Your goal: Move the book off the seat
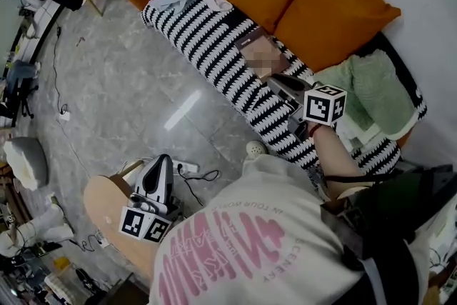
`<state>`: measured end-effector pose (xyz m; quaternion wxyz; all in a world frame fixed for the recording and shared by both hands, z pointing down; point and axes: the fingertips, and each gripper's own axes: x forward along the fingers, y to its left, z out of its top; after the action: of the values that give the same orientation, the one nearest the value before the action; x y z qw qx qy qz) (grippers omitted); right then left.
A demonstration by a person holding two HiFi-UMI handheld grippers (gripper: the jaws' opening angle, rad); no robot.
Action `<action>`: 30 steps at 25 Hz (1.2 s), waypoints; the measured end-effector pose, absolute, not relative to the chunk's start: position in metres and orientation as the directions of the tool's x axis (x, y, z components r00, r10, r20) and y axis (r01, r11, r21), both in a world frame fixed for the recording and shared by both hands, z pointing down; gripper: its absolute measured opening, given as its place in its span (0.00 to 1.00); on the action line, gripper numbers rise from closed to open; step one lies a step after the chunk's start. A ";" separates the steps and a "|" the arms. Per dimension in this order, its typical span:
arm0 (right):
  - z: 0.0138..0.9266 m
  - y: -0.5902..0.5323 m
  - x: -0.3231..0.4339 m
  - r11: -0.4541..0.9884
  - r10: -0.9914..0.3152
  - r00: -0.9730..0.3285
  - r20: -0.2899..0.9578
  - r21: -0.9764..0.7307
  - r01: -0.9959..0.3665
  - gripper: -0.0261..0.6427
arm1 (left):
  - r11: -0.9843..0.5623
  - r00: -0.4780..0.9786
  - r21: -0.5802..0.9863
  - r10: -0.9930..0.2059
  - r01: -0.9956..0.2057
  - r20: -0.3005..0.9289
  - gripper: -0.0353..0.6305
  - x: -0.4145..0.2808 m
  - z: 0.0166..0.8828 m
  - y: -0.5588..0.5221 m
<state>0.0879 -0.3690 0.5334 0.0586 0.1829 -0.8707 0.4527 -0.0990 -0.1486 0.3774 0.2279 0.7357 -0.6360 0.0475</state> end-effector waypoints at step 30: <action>0.765 -0.379 0.072 -0.016 -0.209 -0.846 0.491 -0.867 -0.499 0.37 | 0.129 0.093 0.313 -0.790 -0.941 0.607 0.06 -0.115 0.442 -0.128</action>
<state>0.0723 -0.3791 0.7653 0.1090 0.2554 -0.6928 0.6655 -0.1155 -0.1277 0.4419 0.3505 0.6508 -0.6648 0.1080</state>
